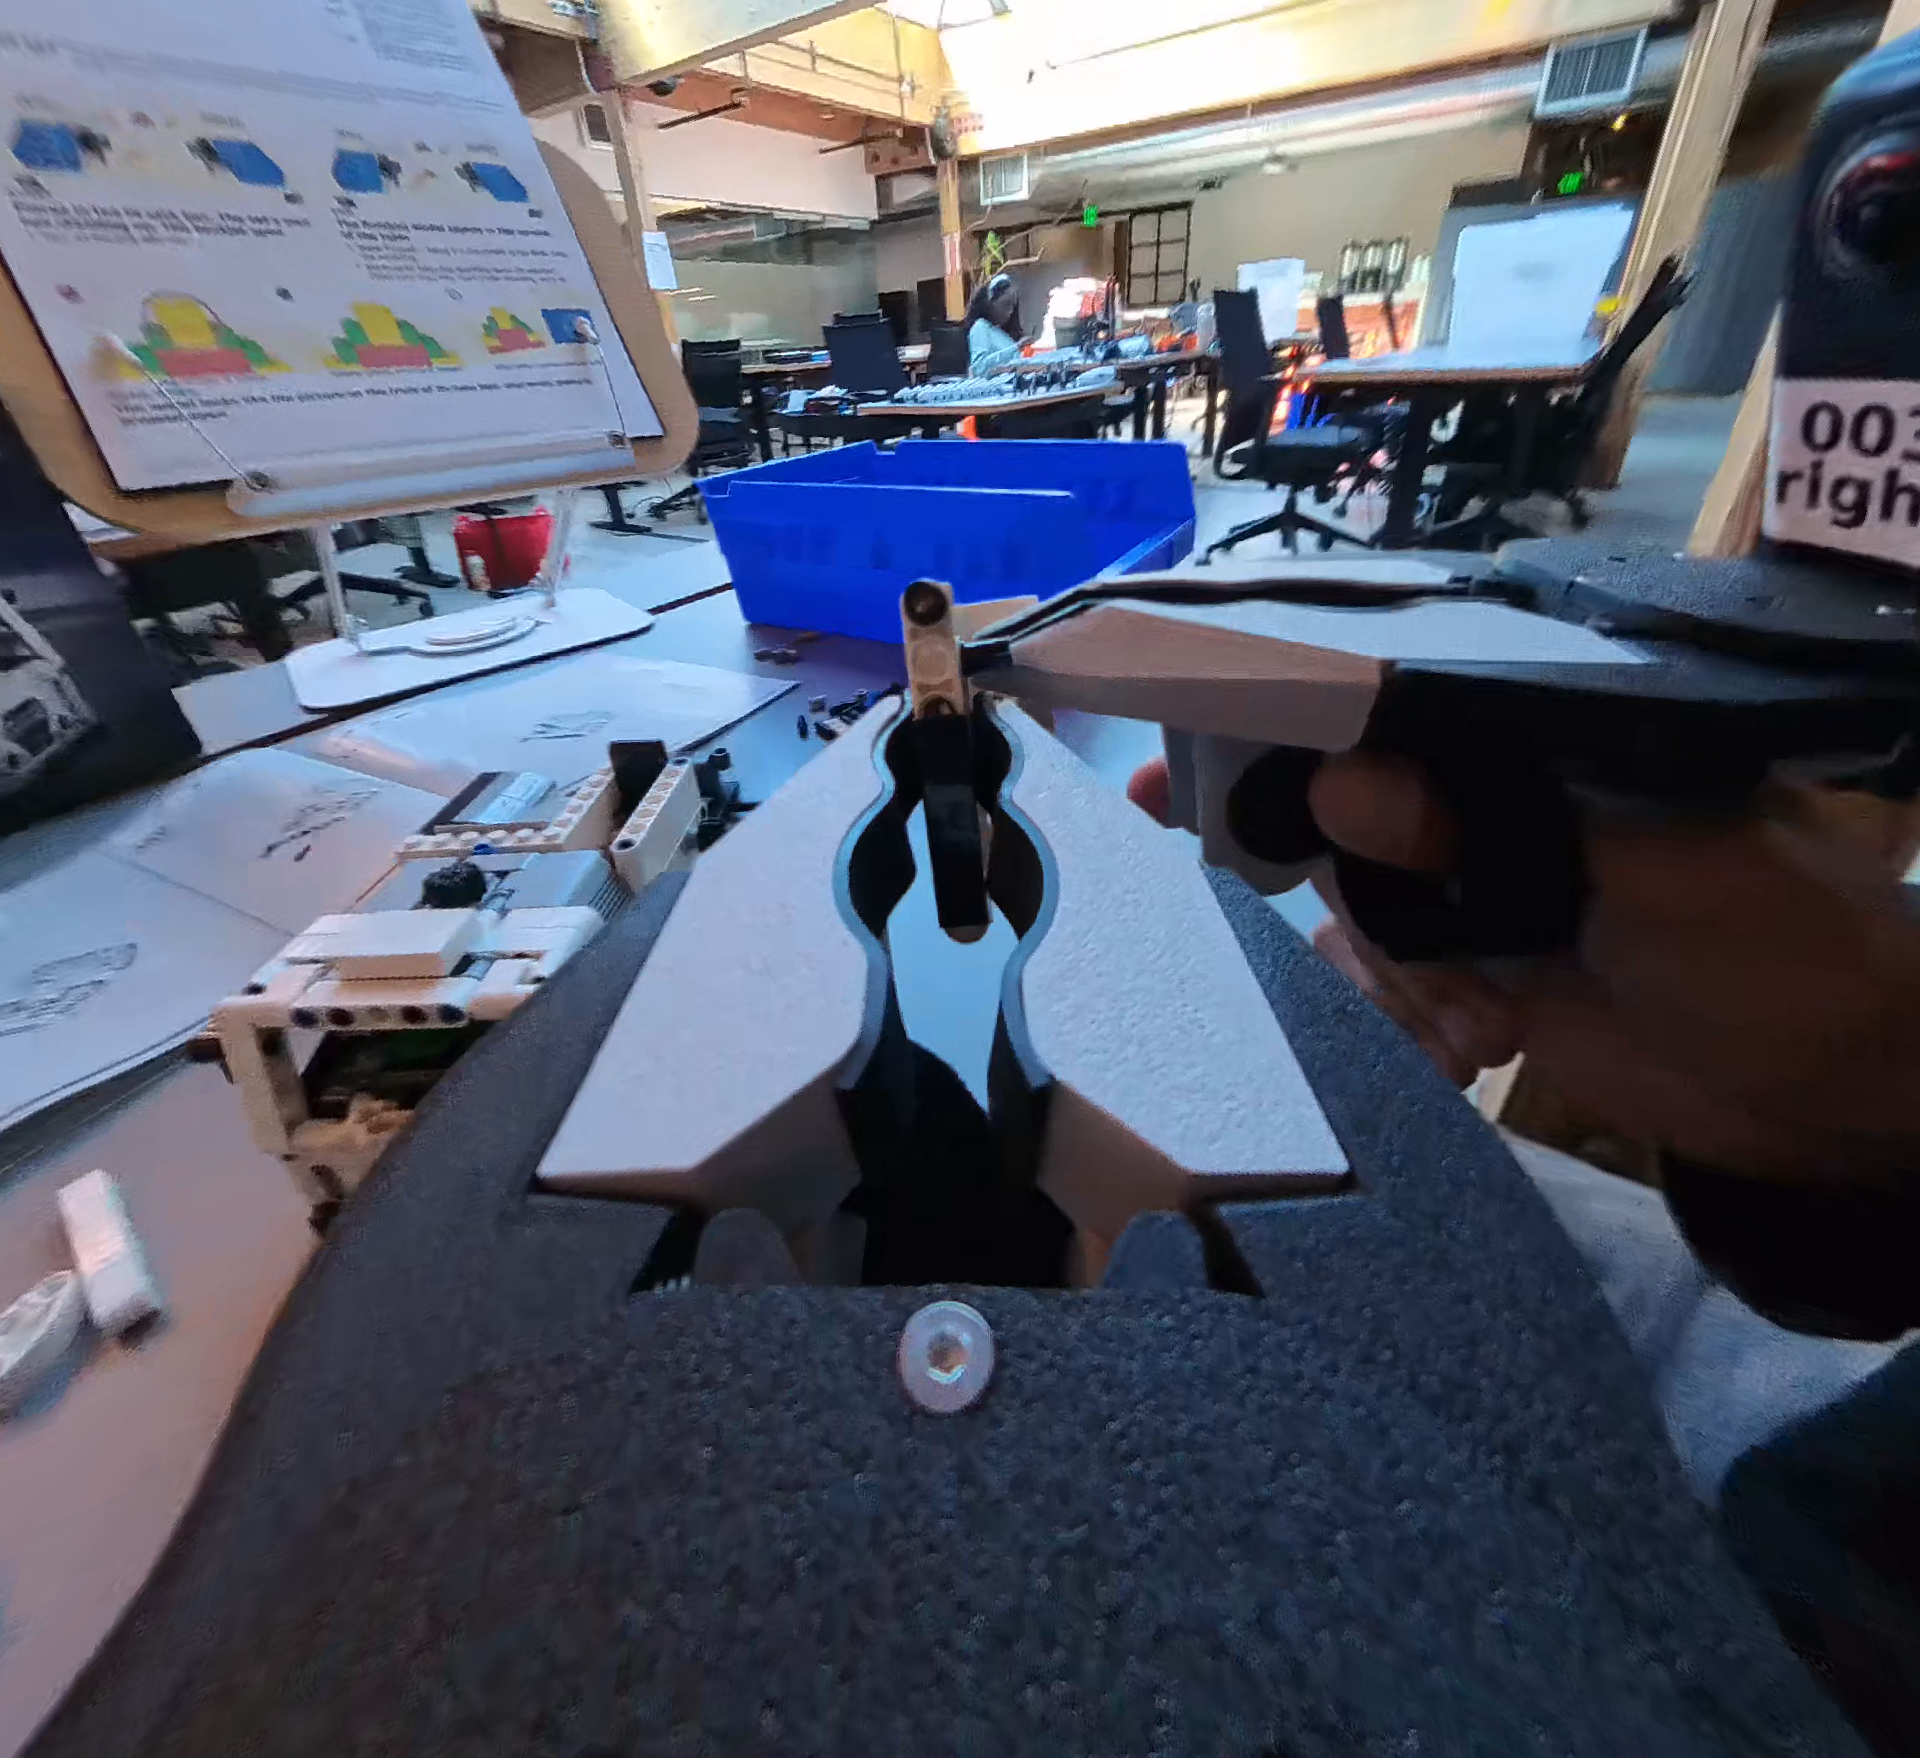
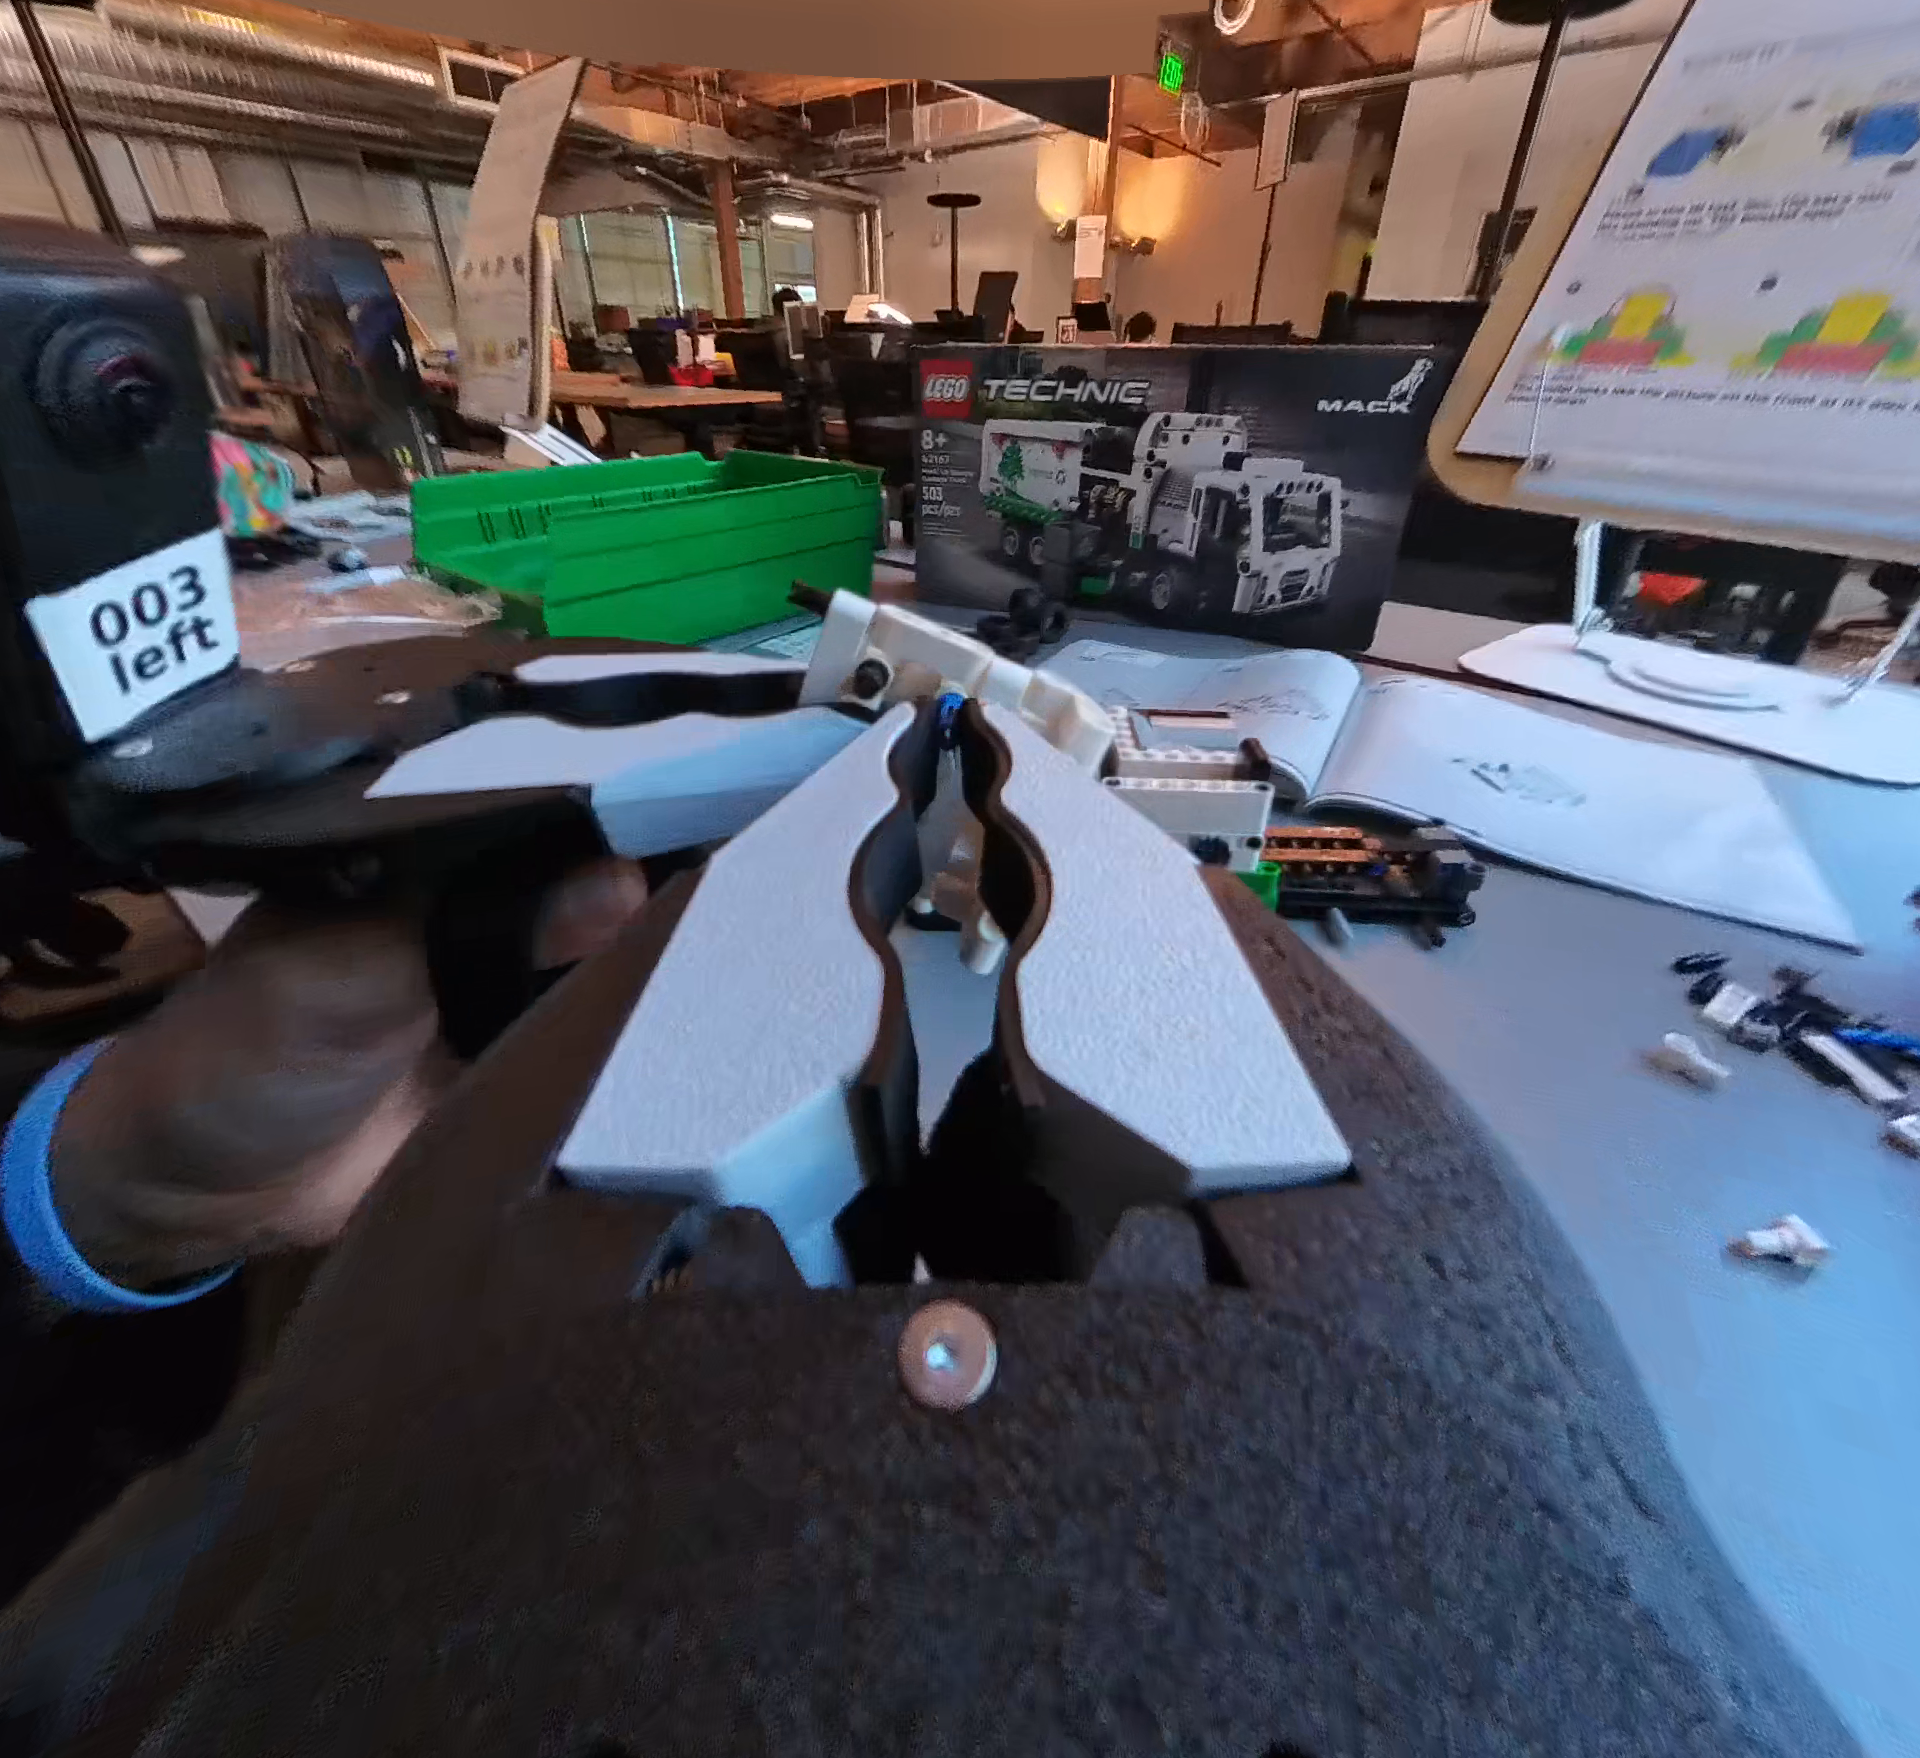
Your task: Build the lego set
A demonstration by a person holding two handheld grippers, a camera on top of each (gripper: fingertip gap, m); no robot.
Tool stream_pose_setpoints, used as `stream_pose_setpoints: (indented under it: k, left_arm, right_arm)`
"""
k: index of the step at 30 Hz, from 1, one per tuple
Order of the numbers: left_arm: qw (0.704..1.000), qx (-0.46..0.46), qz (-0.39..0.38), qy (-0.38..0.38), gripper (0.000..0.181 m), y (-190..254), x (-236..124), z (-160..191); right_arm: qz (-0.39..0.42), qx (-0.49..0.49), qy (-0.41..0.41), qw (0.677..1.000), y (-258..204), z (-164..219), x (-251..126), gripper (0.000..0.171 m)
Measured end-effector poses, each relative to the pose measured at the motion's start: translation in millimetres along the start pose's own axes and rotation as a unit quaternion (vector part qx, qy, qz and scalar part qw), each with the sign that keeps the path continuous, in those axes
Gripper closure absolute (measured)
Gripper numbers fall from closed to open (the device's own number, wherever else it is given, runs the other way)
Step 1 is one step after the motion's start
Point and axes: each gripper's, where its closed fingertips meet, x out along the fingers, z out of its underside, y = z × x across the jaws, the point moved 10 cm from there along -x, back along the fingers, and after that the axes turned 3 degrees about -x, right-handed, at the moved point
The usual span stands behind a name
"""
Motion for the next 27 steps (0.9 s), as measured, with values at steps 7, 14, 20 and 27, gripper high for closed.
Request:
stream_pose_setpoints:
  k: [7,14,20,27]
  left_arm:
    - [1.0,0.015,-0.005,-0.011,0.174,2.0,3.0,1.2]
    - [0.998,-0.062,-0.007,-0.002,0.175,-14.3,2.2,0.4]
    - [0.989,-0.139,0.027,0.035,0.175,-17.8,-1.0,-0.8]
    - [0.98,-0.167,0.08,0.067,0.175,-15.9,-6.0,-2.0]
  right_arm:
    - [-0.009,0.018,-0.004,1.0,4.4,2.9,-1.8,0.167]
    - [-0.016,-0.025,0.002,1.0,7.3,-10.6,-10.1,0.159]
    - [-0.069,0.063,-0.053,0.994,26.8,-9.9,-0.7,0.136]
    - [-0.148,0.172,-0.015,0.974,26.1,-9.5,-1.4,0.143]
